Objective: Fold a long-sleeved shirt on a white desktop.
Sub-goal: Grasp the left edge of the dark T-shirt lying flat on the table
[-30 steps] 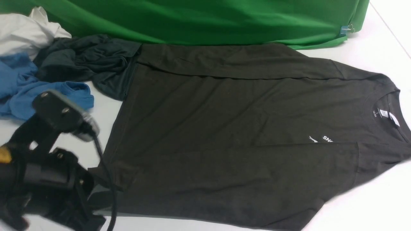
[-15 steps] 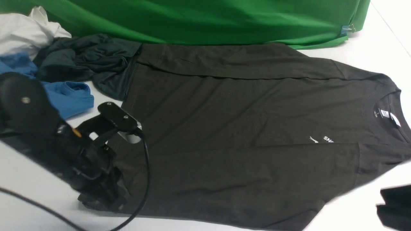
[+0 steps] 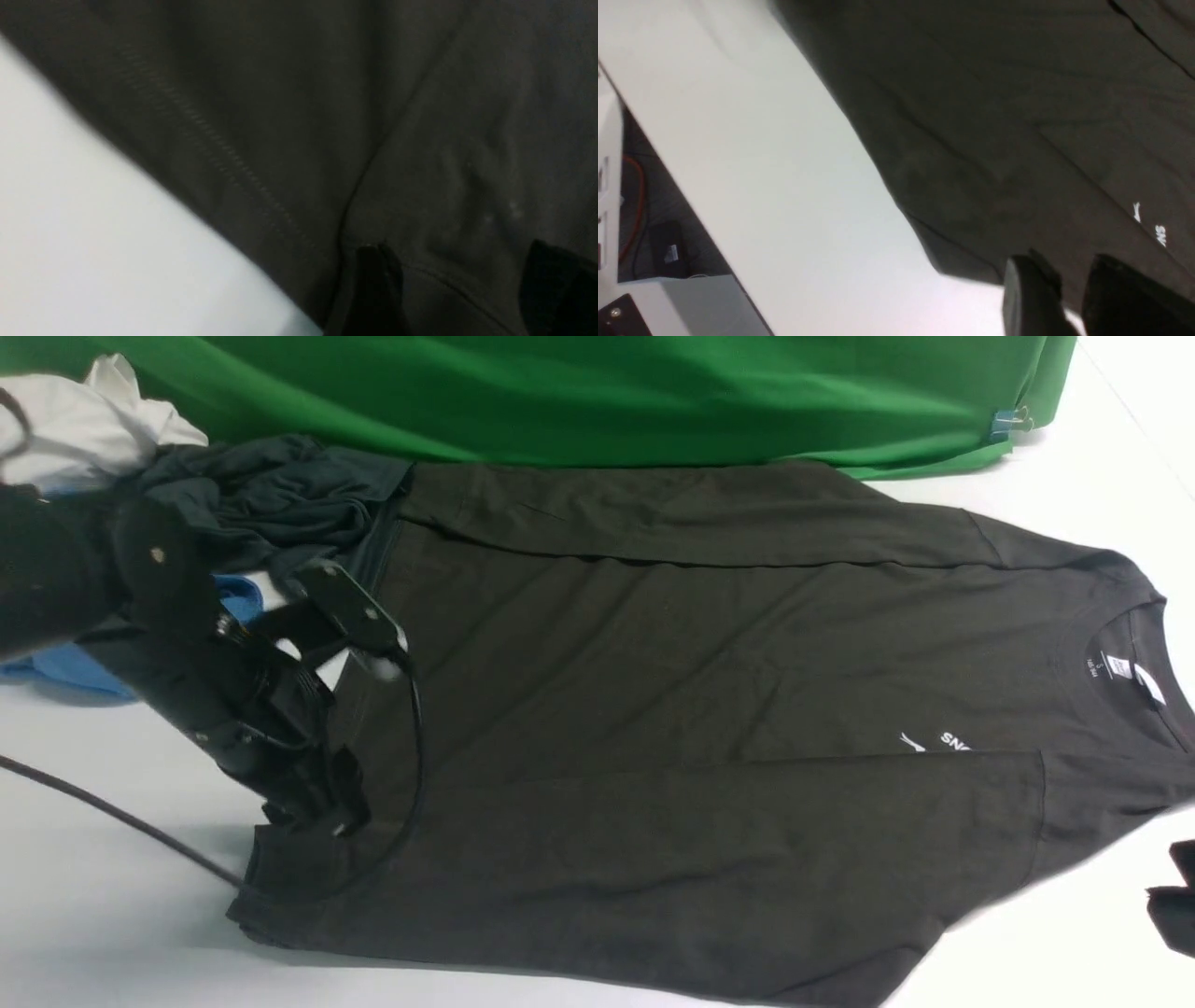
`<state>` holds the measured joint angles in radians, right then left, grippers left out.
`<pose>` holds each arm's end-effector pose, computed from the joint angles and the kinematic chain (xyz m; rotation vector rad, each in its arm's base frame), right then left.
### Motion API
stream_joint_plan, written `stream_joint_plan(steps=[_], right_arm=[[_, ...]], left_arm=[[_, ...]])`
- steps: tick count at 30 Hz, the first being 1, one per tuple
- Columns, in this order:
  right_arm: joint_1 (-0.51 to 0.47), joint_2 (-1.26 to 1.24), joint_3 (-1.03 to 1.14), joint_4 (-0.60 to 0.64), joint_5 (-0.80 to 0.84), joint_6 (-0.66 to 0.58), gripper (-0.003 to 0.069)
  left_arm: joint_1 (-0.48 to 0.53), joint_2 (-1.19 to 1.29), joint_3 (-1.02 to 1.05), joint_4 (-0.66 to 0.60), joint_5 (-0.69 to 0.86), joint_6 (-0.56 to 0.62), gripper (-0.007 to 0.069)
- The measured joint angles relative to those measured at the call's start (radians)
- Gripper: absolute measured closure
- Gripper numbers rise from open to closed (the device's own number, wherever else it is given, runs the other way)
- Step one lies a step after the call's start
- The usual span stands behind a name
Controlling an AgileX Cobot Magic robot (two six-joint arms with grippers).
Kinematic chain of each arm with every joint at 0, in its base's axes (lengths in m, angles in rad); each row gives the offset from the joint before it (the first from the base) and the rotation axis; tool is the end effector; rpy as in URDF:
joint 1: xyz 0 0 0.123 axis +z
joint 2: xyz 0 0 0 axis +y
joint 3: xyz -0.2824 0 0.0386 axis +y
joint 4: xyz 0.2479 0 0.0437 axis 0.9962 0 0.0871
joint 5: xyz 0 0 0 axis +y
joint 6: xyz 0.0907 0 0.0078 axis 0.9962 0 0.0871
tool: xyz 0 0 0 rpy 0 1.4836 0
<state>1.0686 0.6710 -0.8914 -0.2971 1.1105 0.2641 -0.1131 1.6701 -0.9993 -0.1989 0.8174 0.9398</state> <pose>0.0677 0.0737 0.3635 -0.9421 2.1409 0.2882 0.3003 -0.0473 0.1917 1.3089 2.6124 -0.1102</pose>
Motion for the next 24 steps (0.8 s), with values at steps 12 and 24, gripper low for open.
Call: stream_joint_plan(steps=[12,24], right_arm=[[0.0,0.0,0.0,-0.003,0.0,0.039,0.0452],[0.0,0.0,0.0,-0.004,-0.01,0.052,0.0448]], left_arm=[[0.0,0.115,-0.001,0.022,-0.093,0.067,0.0283],[0.0,0.118,-0.003,-0.007,-0.049,0.077,0.0579]])
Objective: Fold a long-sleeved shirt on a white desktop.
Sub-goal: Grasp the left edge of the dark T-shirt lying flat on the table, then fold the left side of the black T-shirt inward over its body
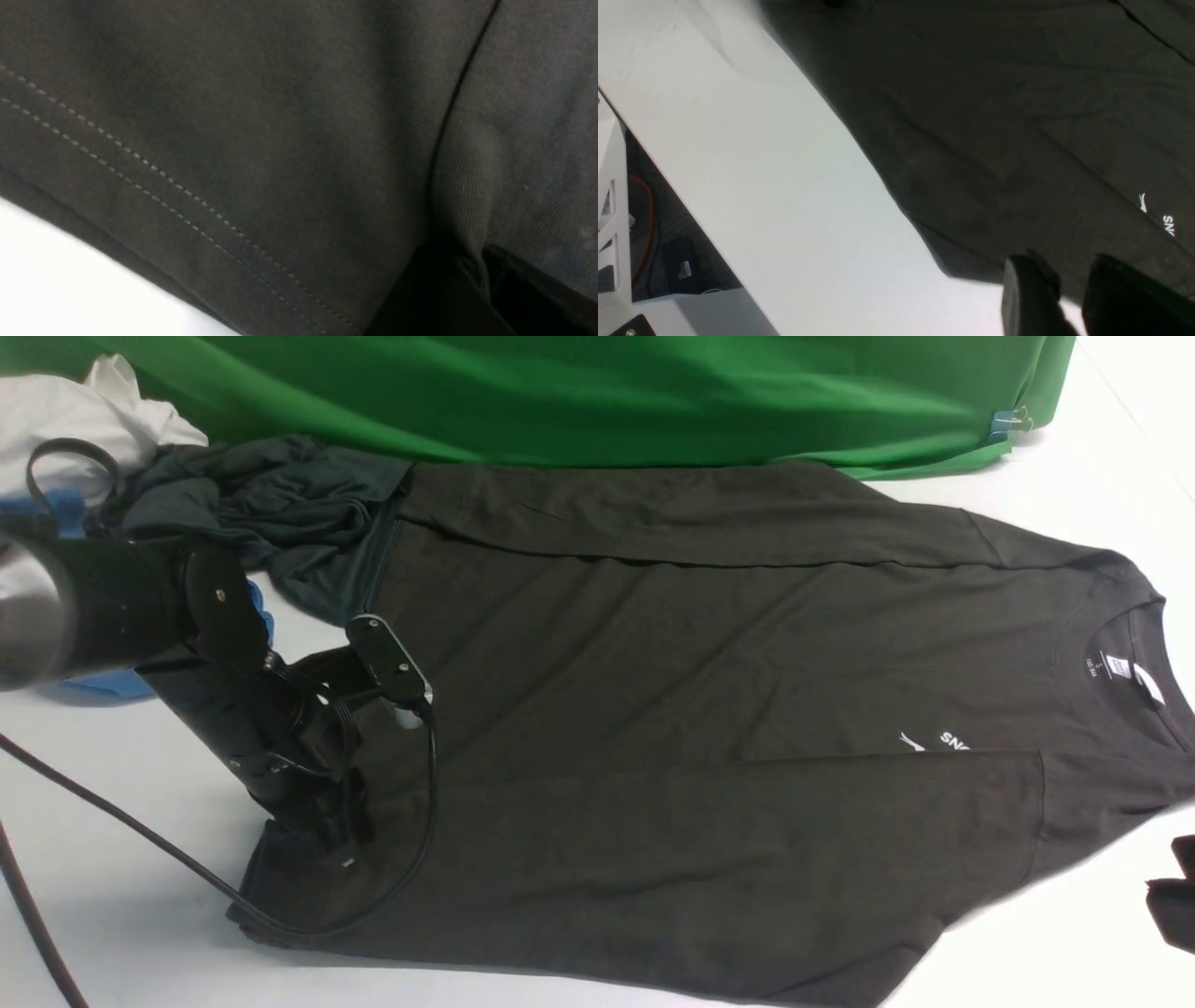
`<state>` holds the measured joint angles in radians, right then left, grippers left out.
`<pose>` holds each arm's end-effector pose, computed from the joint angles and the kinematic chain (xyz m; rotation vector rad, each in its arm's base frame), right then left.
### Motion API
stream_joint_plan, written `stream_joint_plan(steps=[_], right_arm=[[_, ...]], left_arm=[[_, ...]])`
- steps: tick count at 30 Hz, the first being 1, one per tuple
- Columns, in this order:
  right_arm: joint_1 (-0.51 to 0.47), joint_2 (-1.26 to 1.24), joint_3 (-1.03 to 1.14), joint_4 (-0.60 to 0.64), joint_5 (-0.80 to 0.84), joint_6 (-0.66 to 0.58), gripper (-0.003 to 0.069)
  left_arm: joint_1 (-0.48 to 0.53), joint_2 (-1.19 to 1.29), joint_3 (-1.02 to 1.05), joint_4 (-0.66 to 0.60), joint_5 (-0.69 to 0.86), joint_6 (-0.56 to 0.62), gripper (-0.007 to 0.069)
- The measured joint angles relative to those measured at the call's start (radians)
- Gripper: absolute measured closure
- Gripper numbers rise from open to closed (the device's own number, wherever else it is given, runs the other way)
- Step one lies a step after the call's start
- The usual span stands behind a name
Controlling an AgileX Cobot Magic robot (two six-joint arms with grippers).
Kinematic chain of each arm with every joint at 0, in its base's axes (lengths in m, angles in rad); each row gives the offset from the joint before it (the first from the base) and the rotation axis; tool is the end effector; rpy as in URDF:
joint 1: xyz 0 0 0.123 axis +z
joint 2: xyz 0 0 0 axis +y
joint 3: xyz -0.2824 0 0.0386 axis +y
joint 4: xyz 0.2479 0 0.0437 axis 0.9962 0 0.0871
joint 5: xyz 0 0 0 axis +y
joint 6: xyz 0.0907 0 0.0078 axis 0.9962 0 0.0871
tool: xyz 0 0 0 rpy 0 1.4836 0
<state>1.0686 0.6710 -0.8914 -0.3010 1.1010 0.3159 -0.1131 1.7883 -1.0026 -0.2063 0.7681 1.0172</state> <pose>0.0682 0.0742 0.3642 -0.8859 2.1575 0.3164 0.3115 -0.0484 0.1564 1.4142 2.6224 -0.1349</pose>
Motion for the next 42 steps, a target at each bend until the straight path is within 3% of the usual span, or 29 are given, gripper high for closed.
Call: stream_joint_plan(steps=[5,11,20,27,42], right_arm=[[0.0,0.0,0.0,-0.001,0.0,0.013,0.0443],[0.0,0.0,0.0,-0.038,-0.02,0.111,0.044],[0.0,0.005,0.0,-0.196,-0.039,0.284,0.044],[0.0,0.026,-0.001,-0.229,-0.064,0.313,0.0439],[0.0,0.03,-0.001,-0.274,-0.068,0.36,0.044]], left_arm=[[0.0,-0.046,0.0,0.0,0.027,0.0,0.0579],[0.0,-0.162,0.0,0.0,0.038,-0.044,0.0579],[-0.007,-0.195,-0.071,0.0,0.126,-0.105,0.0579],[-0.058,-0.192,-0.191,0.009,0.147,-0.14,0.0579],[-0.058,-0.031,-0.516,0.049,0.239,-0.16,0.0579]])
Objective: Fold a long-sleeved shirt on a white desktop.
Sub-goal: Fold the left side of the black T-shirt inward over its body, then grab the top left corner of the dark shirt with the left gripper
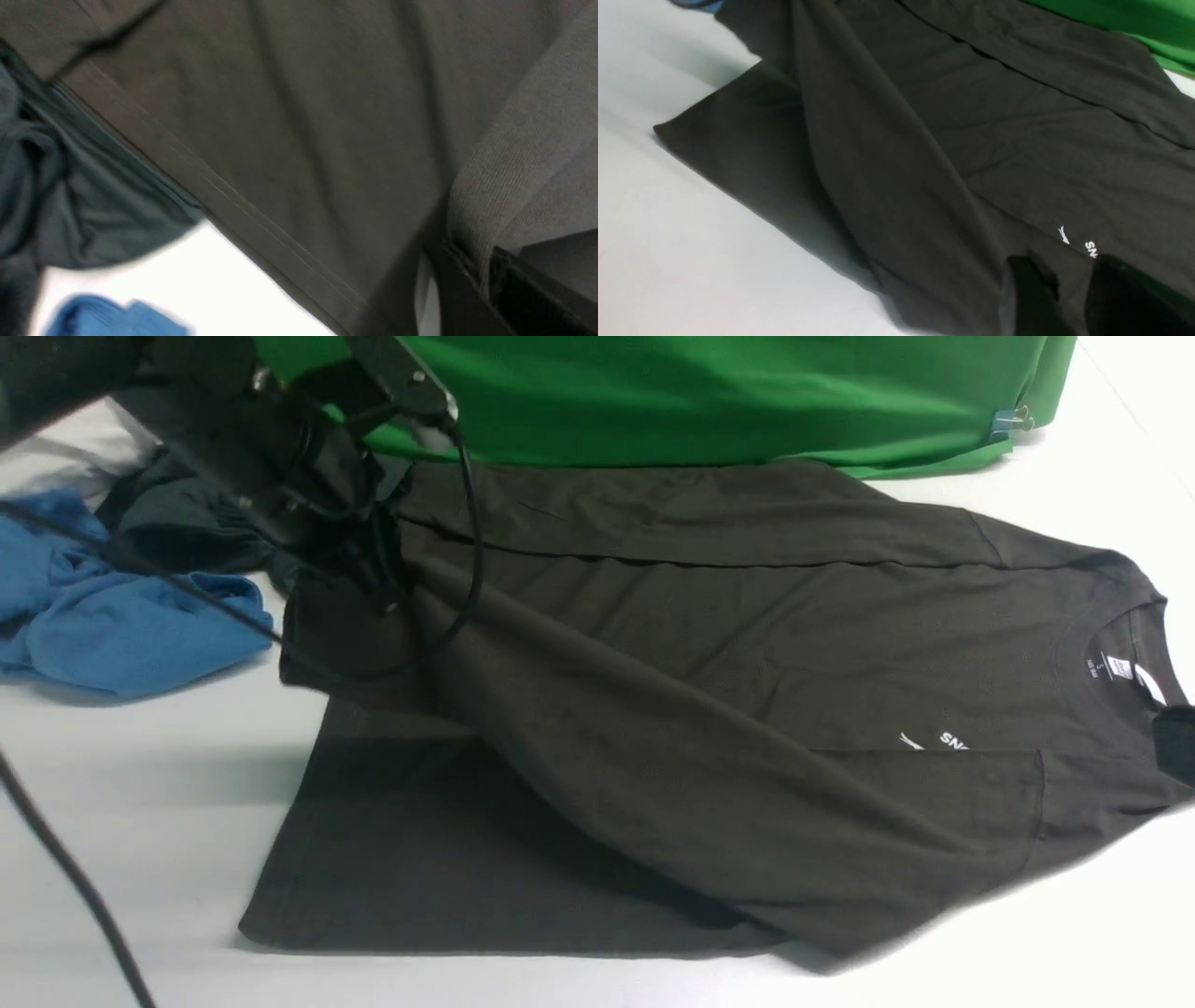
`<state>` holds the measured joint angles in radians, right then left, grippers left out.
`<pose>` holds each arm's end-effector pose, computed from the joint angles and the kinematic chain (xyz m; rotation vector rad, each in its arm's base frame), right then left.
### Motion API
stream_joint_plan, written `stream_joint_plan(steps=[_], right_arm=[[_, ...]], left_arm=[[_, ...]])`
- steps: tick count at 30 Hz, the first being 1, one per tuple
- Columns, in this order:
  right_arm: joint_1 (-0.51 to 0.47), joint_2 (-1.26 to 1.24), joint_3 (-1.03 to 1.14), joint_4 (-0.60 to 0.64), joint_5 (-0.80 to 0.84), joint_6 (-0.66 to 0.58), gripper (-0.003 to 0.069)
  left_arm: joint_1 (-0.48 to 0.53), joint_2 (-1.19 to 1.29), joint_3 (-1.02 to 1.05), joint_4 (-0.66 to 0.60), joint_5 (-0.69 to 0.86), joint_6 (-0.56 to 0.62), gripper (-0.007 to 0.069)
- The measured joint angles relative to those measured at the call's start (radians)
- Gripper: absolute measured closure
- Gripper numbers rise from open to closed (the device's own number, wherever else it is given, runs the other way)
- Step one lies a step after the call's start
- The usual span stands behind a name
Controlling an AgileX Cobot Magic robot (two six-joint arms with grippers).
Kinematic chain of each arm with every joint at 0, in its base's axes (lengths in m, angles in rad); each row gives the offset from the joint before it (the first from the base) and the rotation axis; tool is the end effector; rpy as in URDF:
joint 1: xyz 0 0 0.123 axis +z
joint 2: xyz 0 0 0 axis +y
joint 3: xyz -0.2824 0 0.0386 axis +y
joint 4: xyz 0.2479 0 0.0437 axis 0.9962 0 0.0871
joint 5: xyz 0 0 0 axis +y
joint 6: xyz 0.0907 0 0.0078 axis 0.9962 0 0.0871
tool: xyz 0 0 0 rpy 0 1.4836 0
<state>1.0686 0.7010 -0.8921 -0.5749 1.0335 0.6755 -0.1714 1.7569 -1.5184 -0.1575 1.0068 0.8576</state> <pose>0.0888 0.0732 0.3742 -0.5116 2.1077 0.2716 0.3703 -0.0764 0.2948 1.2636 2.3904 -0.0019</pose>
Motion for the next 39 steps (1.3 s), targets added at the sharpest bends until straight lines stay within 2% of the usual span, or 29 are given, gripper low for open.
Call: stream_joint_plan(steps=[7,11,18,24,25,29,30,32,33,36,37,39], right_arm=[[0.0,0.0,0.0,-0.001,0.0,0.014,0.044],[0.0,0.0,0.0,0.0,0.026,0.026,0.044],[0.0,0.0,0.0,0.005,0.084,0.056,0.0436],[0.0,0.0,0.0,0.03,0.093,0.071,0.0398],[0.0,0.0,0.0,0.035,0.093,0.072,0.0389],[0.0,0.0,0.0,0.051,0.094,0.091,0.0343],[0.0,0.0,0.0,0.051,0.094,0.091,0.0341],[0.0,0.0,0.0,0.051,0.094,0.092,0.0326],[0.0,0.001,0.0,0.051,0.094,0.092,0.0324],[0.0,0.024,-0.001,0.051,0.098,0.078,0.0324],[0.0,0.043,-0.004,0.051,0.099,0.063,0.0328],[0.0,0.108,-0.026,0.052,0.103,0.019,0.034]], left_arm=[[0.0,0.135,-0.124,0.016,0.006,0.0,0.0579],[0.0,0.232,-0.174,0.067,0.01,-0.008,0.0579],[0.0,0.341,-0.21,0.143,-0.024,-0.107,0.0572],[0.0,0.384,-0.211,0.179,-0.045,-0.127,0.0452],[0.0,0.388,-0.211,0.182,-0.052,-0.13,0.0407],[0.0,0.384,-0.211,0.213,-0.075,-0.211,0.0145],[0.0,0.381,-0.211,0.215,-0.076,-0.217,0.0121],[0.0,0.354,-0.211,0.236,-0.076,-0.29,0.0001],[0.0,0.341,-0.211,0.238,-0.075,-0.311,-0.0022],[0.0,0.272,-0.211,0.21,-0.057,-0.354,-0.0048],[0.0,0.243,-0.211,0.182,-0.045,-0.355,-0.0026],[-0.013,0.173,-0.212,0.132,-0.007,-0.354,0.0104]])
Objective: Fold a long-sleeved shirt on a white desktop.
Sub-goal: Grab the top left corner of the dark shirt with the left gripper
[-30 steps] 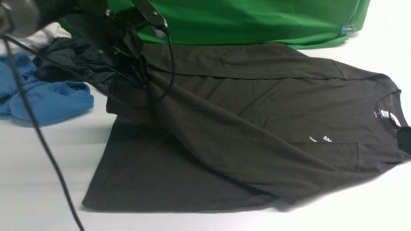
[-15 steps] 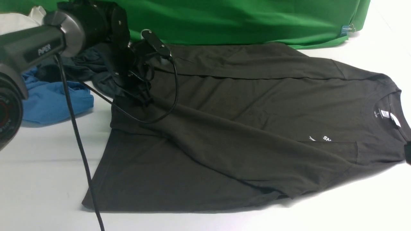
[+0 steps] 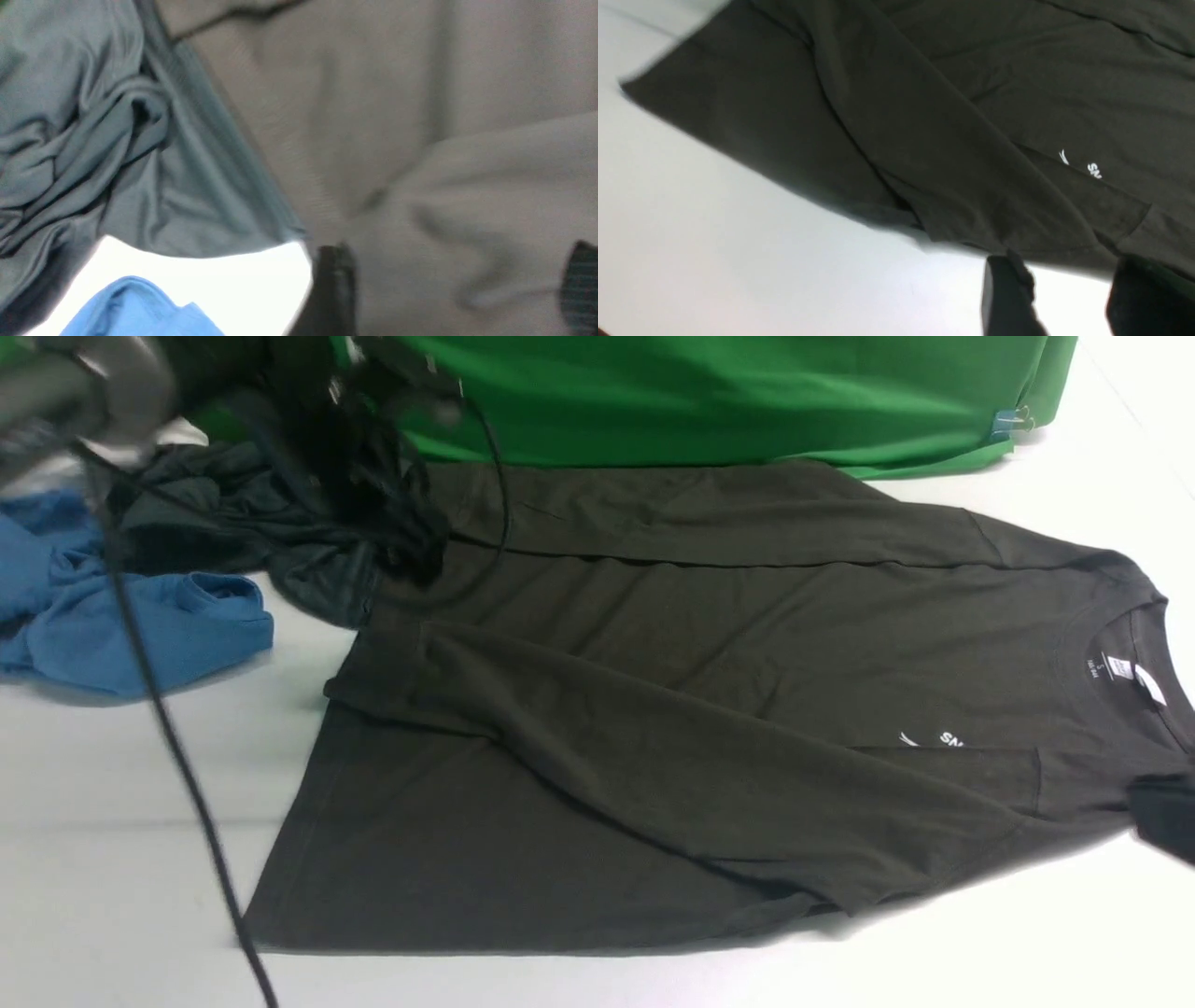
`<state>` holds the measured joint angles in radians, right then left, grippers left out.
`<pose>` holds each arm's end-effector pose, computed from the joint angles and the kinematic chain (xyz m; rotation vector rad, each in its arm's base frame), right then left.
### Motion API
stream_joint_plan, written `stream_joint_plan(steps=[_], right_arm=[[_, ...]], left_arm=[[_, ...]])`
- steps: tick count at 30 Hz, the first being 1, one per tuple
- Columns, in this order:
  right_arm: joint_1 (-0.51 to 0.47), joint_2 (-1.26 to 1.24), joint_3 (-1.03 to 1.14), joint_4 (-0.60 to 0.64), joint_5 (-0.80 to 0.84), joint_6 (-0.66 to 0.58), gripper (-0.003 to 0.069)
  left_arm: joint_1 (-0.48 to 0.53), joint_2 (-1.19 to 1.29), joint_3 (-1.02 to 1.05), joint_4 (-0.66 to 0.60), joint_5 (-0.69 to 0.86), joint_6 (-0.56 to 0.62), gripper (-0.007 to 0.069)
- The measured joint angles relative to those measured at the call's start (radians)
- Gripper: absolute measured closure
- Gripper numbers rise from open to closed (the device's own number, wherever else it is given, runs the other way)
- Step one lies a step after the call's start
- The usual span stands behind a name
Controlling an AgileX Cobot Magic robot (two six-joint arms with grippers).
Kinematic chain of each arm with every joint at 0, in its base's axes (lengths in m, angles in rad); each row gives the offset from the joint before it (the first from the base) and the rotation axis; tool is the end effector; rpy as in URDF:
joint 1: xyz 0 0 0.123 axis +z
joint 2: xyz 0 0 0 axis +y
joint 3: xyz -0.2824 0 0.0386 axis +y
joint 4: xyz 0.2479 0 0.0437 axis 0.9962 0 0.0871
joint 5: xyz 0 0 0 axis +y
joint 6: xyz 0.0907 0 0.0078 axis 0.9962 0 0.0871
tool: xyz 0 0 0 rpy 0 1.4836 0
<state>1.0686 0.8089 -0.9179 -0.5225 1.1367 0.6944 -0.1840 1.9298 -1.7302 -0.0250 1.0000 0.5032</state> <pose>0.0968 0.0906 0.3616 -0.5112 2.2810 0.1729 0.4196 -0.0800 0.2858 0.8935 2.5314 0.0675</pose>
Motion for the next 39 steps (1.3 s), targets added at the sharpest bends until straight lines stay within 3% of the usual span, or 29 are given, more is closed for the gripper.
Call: stream_joint_plan(steps=[1,3,5,8,15,19,24,27,39], right_arm=[[0.0,0.015,-0.006,0.0,0.0,-0.012,0.0342],[-0.007,0.114,-0.055,0.004,0.001,-0.088,0.0356],[-0.048,0.203,-0.11,0.026,-0.004,-0.16,0.0372],[-0.163,0.314,-0.184,0.104,-0.029,-0.29,0.0393],[-0.633,0.562,-0.327,0.549,-0.08,-0.806,0.0406],[-0.816,0.684,-0.333,0.648,-0.082,-0.981,0.0398],[-0.851,0.874,-0.333,0.667,-0.157,-1.269,0.031],[-0.856,0.966,-0.334,0.638,-0.249,-1.345,0.0275],[-0.846,1.102,-0.334,0.658,-0.271,-1.386,0.0298]], left_arm=[[-0.002,-0.006,0.0,-0.005,0.004,0.0,0.0139],[-0.04,-0.094,-0.001,-0.026,0.064,0.0,0.0396],[-0.079,-0.167,0.008,-0.034,0.088,0.0,0.0538],[-0.132,-0.278,0.062,-0.048,0.075,-0.014,0.06],[-0.286,-0.617,0.374,-0.114,-0.016,-0.061,0.061],[-0.336,-0.788,0.611,-0.213,-0.068,-0.048,0.061],[-0.353,-0.971,0.887,-0.29,-0.194,0.03,0.0609],[-0.353,-1.037,0.988,-0.294,-0.262,0.077,0.0609],[-0.353,-1.077,1.074,-0.291,-0.401,0.128,0.0608]])
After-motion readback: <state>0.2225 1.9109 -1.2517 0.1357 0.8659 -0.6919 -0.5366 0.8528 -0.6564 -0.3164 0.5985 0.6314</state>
